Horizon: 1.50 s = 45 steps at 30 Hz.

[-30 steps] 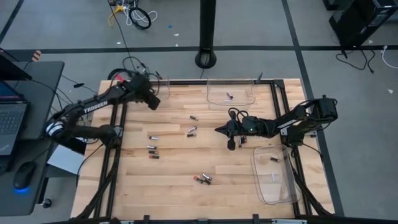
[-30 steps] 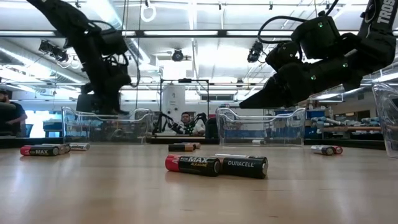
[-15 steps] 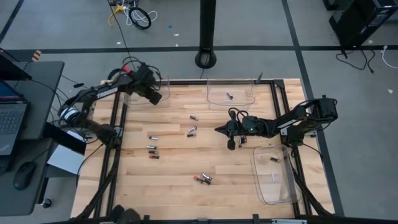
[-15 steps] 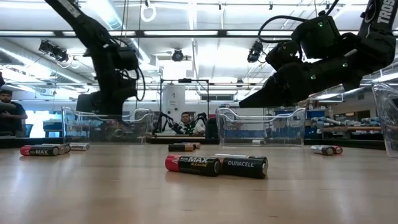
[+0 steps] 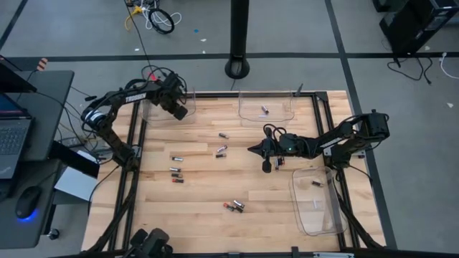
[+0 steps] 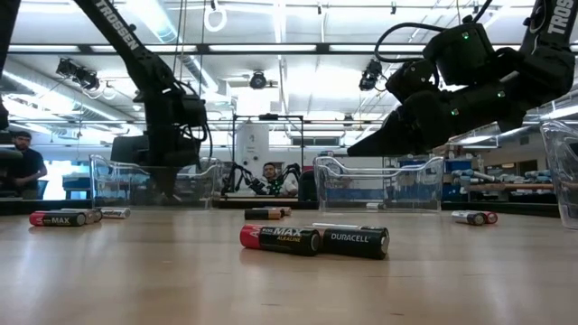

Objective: Sort batteries
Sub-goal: Put the red battery into the top left transparent bin, then put the silver battery into the top right transparent bin

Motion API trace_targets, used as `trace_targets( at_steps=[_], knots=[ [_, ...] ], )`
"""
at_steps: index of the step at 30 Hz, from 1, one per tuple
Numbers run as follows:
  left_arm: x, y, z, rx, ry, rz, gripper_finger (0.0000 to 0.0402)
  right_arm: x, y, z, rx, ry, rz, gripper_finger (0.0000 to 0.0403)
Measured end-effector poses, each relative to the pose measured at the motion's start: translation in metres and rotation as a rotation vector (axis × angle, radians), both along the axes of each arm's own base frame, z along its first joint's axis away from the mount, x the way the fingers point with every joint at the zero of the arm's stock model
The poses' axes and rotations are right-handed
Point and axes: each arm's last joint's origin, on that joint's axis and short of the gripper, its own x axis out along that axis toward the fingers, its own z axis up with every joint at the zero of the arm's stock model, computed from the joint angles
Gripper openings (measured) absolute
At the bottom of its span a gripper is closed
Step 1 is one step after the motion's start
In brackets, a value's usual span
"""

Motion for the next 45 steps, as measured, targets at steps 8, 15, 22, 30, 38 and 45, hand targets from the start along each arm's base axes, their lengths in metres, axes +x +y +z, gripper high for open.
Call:
trace_targets(
  at_steps=[8, 15, 22, 30, 38, 45],
  knots=[
    [0.000, 0.000, 0.000, 0.003, 0.007, -0.020, 0.0057, 0.000, 0.000, 0.000, 0.006, -0.001, -0.002, 0.0009],
    [0.000, 0.000, 0.000, 0.003, 0.008, -0.021, 0.0097, 0.000, 0.000, 0.000, 0.007, -0.001, -0.002, 0.0009],
    [0.007, -0.003, 0.005, 0.055, 0.090, -0.055, 0.0110, 0.000, 0.000, 0.000, 0.007, -0.001, -0.002, 0.0009],
    [0.026, -0.009, 0.048, 0.238, 0.157, -0.134, 0.0101, 0.000, 0.000, 0.000, 0.011, -0.002, -0.003, 0.0009],
    [0.036, -0.060, 0.106, 0.438, 0.039, -0.265, 0.0039, 0.000, 0.000, 0.000, 0.037, -0.005, -0.011, 0.0009],
    [0.041, -0.127, 0.125, 0.518, -0.115, -0.472, 0.0007, 0.000, 0.004, -0.001, 0.068, 0.002, -0.006, 0.0009]
  ],
)
